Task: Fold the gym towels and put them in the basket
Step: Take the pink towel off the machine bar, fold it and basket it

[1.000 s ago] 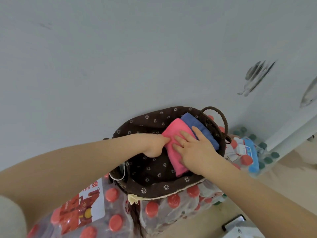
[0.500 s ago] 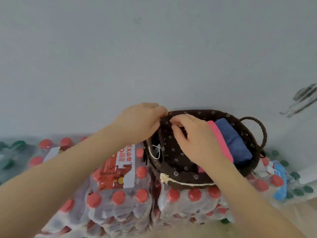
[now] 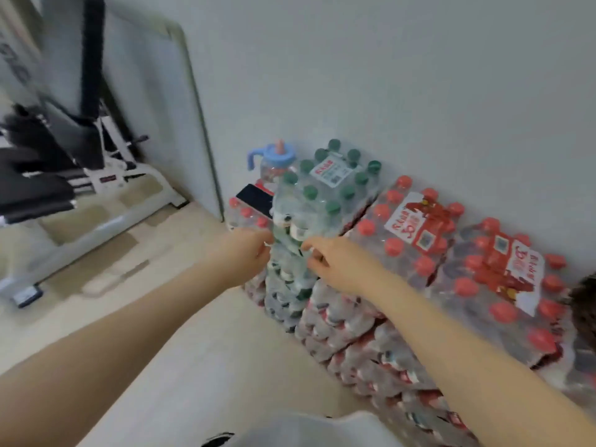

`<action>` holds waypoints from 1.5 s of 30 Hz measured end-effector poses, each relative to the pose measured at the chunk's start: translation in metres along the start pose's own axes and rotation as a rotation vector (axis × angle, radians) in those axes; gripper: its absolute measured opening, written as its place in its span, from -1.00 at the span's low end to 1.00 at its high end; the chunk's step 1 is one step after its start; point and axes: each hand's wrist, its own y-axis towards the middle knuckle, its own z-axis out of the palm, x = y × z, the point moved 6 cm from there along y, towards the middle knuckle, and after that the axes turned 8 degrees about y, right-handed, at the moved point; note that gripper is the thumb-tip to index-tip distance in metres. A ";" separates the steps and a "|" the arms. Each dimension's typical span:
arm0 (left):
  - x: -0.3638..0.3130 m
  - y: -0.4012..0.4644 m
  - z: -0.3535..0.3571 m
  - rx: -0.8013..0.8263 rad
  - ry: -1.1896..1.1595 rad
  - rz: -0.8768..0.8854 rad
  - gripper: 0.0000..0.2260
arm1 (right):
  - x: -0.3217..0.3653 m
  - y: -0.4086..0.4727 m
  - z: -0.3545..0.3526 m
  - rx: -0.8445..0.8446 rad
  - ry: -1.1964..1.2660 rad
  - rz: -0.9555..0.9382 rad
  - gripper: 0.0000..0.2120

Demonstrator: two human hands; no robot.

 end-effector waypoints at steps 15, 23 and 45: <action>0.409 -0.353 -0.005 -0.192 -0.240 -1.081 -0.83 | 0.403 0.169 0.244 0.496 0.001 -0.519 -0.81; 0.567 -0.428 0.012 -0.182 -0.334 -1.365 -0.80 | 0.555 0.265 0.356 0.715 -0.001 -0.620 -0.83; 1.000 -0.652 0.013 -0.037 -0.299 -1.468 -0.77 | 0.986 0.410 0.649 1.039 0.241 -0.413 -0.89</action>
